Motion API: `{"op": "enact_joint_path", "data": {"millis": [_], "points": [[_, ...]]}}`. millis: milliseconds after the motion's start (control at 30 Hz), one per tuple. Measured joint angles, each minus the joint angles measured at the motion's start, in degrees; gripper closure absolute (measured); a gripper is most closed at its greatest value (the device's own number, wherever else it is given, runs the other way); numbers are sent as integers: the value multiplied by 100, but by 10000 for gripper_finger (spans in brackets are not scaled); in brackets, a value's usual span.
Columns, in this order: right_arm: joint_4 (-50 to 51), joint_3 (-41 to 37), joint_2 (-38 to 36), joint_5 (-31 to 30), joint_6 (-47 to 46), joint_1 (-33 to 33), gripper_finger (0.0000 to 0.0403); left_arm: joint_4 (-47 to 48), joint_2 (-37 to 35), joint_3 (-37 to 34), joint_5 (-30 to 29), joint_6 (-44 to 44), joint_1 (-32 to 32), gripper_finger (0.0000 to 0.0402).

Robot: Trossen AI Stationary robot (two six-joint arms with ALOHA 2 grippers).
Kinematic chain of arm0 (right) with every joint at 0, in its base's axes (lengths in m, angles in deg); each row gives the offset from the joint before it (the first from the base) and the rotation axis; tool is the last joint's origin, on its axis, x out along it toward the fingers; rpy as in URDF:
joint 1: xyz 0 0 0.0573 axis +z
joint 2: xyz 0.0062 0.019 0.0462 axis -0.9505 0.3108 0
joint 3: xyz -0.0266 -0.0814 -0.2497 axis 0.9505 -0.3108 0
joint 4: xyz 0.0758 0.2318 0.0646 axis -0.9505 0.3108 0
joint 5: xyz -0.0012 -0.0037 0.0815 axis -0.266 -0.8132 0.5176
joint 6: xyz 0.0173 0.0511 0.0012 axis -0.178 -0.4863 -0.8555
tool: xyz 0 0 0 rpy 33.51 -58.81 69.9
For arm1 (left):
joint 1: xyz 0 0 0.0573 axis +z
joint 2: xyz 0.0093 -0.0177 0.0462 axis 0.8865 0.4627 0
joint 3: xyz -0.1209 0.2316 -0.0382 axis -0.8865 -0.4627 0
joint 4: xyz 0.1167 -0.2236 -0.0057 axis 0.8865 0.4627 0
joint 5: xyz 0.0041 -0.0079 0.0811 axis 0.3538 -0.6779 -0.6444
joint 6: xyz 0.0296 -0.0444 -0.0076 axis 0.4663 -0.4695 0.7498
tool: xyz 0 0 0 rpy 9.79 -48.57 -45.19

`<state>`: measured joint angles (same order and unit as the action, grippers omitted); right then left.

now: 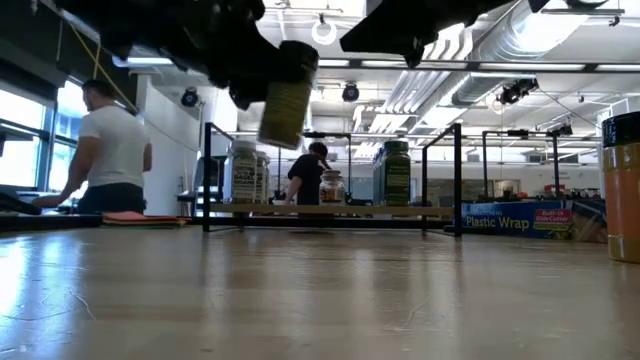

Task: Shelf spices
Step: Put the black seasoning bottle on the shelf

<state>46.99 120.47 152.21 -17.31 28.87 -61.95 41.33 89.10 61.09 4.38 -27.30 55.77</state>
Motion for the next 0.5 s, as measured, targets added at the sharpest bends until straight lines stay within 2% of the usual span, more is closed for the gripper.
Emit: {"op": "enact_joint_path", "data": {"millis": [233, 400, 500], "points": [[-80, 0, 0, 99, -2, -168, 304, -2144, 824, -723, -319, -194, 184, 196], [-235, 0, 95, 162, -115, -294, 231, -3017, 1440, -933, -321, -256, 187, 190], [-539, 2, 390, 531, -114, -400, 192, -3234, 1700, -998, -284, -290, 190, 188]]}}
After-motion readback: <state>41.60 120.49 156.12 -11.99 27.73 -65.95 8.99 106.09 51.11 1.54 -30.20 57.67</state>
